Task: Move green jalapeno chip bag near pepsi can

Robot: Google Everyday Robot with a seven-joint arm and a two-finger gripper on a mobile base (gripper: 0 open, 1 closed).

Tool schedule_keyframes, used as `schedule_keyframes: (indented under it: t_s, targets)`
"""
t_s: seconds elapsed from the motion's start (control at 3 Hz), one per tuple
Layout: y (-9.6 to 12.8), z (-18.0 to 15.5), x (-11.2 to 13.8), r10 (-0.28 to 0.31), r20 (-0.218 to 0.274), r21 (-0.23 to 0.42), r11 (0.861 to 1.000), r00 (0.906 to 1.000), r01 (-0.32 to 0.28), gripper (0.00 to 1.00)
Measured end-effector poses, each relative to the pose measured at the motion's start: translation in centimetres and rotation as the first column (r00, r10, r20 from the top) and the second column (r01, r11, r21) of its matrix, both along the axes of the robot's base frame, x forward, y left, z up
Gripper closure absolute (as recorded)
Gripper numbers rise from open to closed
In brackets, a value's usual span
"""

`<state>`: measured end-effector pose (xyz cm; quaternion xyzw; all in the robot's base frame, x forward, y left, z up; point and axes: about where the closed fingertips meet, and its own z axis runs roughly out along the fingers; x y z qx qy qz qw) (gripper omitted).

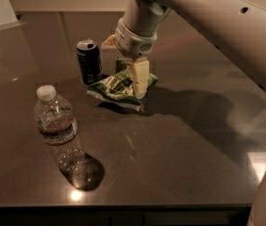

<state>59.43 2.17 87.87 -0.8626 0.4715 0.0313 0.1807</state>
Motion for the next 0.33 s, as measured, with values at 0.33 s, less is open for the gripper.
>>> schedule_keyframes:
  t_s: [0.33]
  targets:
    - [0.00, 0.00, 0.00, 0.000, 0.000, 0.000, 1.000, 1.0000, 0.000, 0.00]
